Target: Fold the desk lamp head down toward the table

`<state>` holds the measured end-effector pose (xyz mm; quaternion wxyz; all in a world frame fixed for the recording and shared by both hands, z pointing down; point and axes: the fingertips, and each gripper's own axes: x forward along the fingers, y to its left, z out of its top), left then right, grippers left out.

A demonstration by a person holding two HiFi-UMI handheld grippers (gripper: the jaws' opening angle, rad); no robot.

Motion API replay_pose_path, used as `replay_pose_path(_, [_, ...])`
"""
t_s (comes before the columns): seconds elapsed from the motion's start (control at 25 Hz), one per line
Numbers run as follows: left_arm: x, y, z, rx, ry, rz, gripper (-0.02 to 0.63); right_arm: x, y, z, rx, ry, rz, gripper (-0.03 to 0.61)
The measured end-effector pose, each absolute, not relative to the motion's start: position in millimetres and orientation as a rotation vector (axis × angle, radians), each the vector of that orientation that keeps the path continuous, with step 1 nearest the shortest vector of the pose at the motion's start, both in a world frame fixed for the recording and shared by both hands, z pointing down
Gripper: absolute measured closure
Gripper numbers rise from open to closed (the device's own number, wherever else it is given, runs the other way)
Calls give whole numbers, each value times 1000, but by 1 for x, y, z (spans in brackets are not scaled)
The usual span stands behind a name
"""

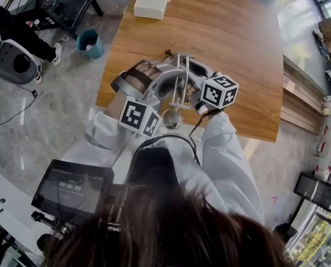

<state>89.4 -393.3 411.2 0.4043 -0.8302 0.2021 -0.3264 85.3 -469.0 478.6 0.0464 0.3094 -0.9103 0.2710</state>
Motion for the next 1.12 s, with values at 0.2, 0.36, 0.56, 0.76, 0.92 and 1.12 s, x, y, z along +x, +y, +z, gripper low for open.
replay_pose_path(0.2, [95,-396,436,-1717,448,-940,506,91,-471,481,929,-2779,829,446])
replay_pose_path(0.36, [92,-398,452,-1461,465,-941,485,88,-469,480,903,-2786,818,448])
replay_pose_path(0.56, [90,-397,448,-1364,498,-854,486,85,-466,470,887,-2798,818,446])
replay_pose_path(0.76, [89,-397,448,-1228,508,-771,500,83,-465,462,891,-2802,815,448])
replay_pose_path(0.92, [89,-398,446,-1207,525,-740,506,83,-464,460,889,-2799,812,448])
replay_pose_path(1.12, [89,-404,451,-1311,590,-725,497,84,-469,467,933,-2797,859,443])
